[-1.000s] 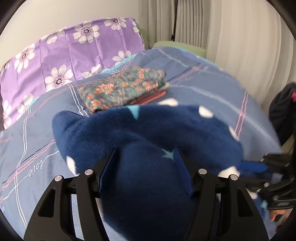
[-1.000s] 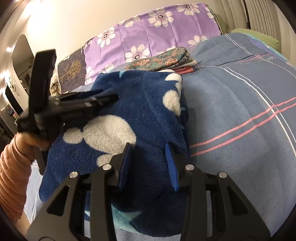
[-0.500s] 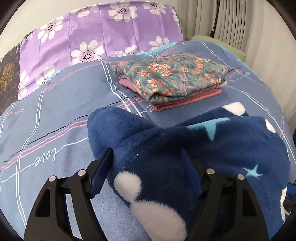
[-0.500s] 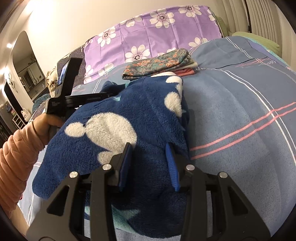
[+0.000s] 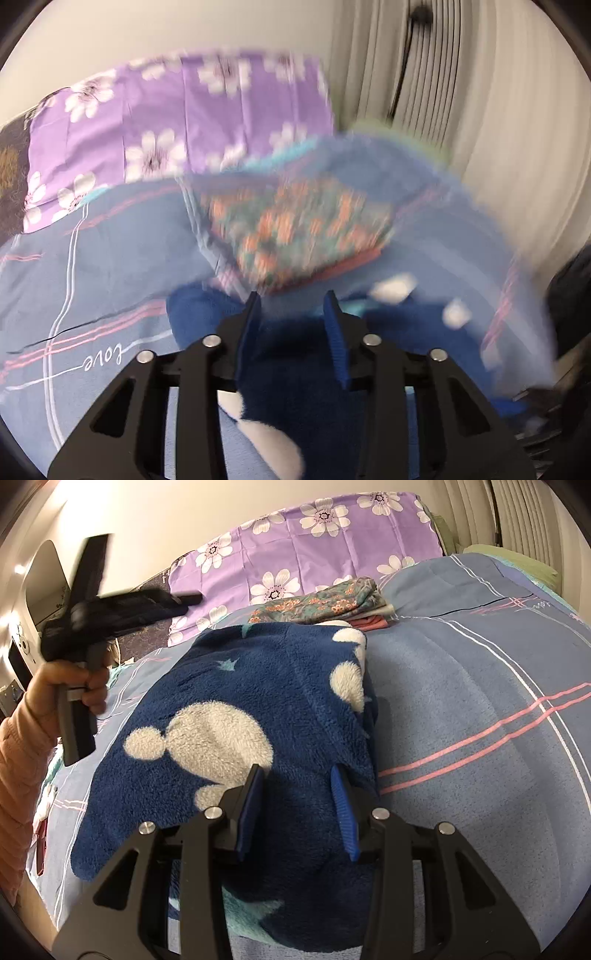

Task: Fold small clothes

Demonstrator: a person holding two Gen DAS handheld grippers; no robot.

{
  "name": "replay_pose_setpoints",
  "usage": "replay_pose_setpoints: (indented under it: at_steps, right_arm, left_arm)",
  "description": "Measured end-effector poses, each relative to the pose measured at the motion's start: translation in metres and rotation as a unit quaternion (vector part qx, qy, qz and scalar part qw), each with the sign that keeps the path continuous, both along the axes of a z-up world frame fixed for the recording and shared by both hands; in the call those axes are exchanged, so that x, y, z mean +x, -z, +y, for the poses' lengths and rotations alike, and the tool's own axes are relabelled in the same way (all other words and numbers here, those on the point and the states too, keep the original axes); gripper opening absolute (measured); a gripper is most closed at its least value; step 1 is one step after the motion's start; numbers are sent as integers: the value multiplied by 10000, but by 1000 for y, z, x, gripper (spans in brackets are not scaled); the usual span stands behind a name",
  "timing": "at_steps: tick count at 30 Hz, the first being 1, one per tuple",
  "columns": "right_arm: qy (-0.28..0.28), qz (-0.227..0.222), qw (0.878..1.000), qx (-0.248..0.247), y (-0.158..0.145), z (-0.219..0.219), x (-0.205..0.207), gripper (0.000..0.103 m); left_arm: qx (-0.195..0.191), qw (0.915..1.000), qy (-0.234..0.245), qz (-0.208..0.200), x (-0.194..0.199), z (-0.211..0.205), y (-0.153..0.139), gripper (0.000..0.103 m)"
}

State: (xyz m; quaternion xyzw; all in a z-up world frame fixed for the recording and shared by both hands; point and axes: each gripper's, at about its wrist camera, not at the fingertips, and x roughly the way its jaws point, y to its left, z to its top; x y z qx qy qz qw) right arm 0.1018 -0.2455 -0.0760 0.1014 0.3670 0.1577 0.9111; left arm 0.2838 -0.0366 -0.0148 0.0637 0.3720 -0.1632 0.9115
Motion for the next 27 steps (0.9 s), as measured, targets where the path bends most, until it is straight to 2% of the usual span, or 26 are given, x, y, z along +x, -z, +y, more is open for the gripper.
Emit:
replay_pose_setpoints:
  at_steps: [1,2,3,4,5,8,11,12,14,15,16,18,20,23,25,27]
  right_arm:
    - [-3,-17,10000,-4,0,0,0,39]
    - [-22,-42,10000,-11,0,0,0,39]
    - [-17,-53,10000,-63,0,2,0,39]
    - [0,-55,9999,-124,-1,4,0,39]
    - [20,-69,9998,-178,-1,6,1,39]
    - [-3,-53,9998,-197,0,5,2,39]
    - [-79,5,10000,-54,1,-1,2,39]
    - [-99,5,9999,-36,1,-2,1,39]
    - [-104,-9,9999,-59,1,-3,-1,39]
    - [-93,-10,9999,-60,2,-2,-2,39]
    - [-71,5,10000,-42,2,-3,-2,39]
    - [-53,29,10000,-36,1,-2,-1,39]
    - [-94,20,9999,-42,1,-2,-1,39]
    - [-89,0,10000,-10,1,-3,-2,39]
    - [-103,-27,9999,-8,2,-3,-2,39]
    - [-109,-18,9999,18,2,-3,-4,39]
  left_arm:
    - [424,9988,-54,218,11,-6,23,36]
    - [676,9973,13,294,18,-9,43,37]
    - [625,9979,66,132,20,-8,56,38]
    - [328,9994,-62,130,23,-4,58,38]
    - [221,9995,-156,163,25,-2,59,38]
    - [728,9972,-161,7,24,-18,59,38]
    - [848,9962,-171,-13,19,-21,50,38]
    - [859,9961,-176,-46,16,-19,46,39]
    - [715,9974,-115,-61,5,-18,28,49]
    - [601,9982,-50,-74,-3,-17,19,60]
    - [363,9991,155,-154,-18,-18,5,62]
    - [193,9977,525,-382,-46,-20,-13,68]
    - [297,9957,665,-564,-74,-25,-19,70]
    - [309,9954,603,-684,-117,-23,-18,73]
    - [353,9935,573,-921,-155,-17,-15,81]
    - [434,9918,563,-1066,-186,-12,-11,83]
